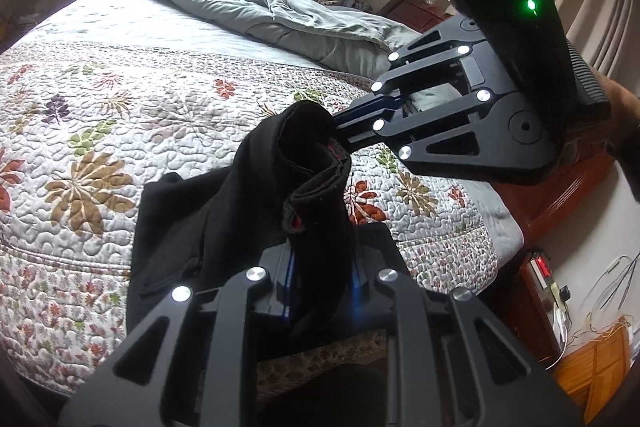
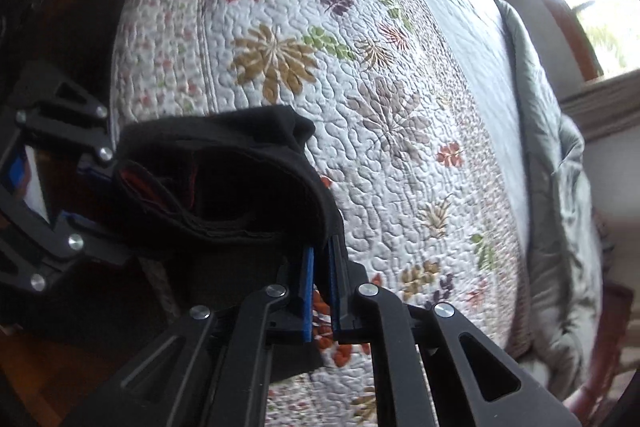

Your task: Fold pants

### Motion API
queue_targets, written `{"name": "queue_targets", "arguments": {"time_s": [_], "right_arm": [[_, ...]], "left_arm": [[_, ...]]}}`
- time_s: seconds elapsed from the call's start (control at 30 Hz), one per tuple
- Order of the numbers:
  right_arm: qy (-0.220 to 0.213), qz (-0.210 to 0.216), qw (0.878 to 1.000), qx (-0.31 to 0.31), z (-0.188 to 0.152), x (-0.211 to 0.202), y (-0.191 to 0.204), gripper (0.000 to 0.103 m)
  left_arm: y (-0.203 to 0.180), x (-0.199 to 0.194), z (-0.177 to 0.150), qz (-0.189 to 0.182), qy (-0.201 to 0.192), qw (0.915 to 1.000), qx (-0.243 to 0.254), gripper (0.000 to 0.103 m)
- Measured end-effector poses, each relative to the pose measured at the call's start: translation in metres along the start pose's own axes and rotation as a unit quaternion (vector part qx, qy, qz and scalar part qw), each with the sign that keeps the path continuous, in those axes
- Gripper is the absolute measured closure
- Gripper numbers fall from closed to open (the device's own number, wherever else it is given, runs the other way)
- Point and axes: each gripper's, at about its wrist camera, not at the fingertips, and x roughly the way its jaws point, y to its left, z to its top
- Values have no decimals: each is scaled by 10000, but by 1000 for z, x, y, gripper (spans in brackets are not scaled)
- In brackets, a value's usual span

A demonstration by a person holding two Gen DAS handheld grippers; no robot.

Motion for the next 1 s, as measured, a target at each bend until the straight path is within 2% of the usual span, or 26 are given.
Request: {"name": "queue_targets", "arguments": {"time_s": [0.3, 0.53, 0.6, 0.73, 0.83, 1.0], "right_arm": [[93, -475, 9967, -645, -19, 14, 16, 98], [-6, -1185, 9839, -1341, -35, 21, 35, 99], [-40, -1500, 9741, -1693, -42, 24, 45, 99], [-157, -2294, 9385, -2577, -62, 36, 63, 101], [-312, -2595, 9221, -2854, -75, 42, 65, 101], [-267, -2369, 9326, -2709, -93, 64, 62, 101]], "left_arm": [[-18, 22, -14, 59, -40, 9996, 262, 84], [-32, 36, -22, 130, -129, 9985, 509, 84], [-36, 40, -25, 158, -168, 9979, 599, 84], [-44, 50, -33, 194, -215, 9962, 816, 84], [-53, 61, -44, 217, -161, 9942, 1040, 84], [-56, 83, -52, 211, 72, 9939, 1084, 84]]}}
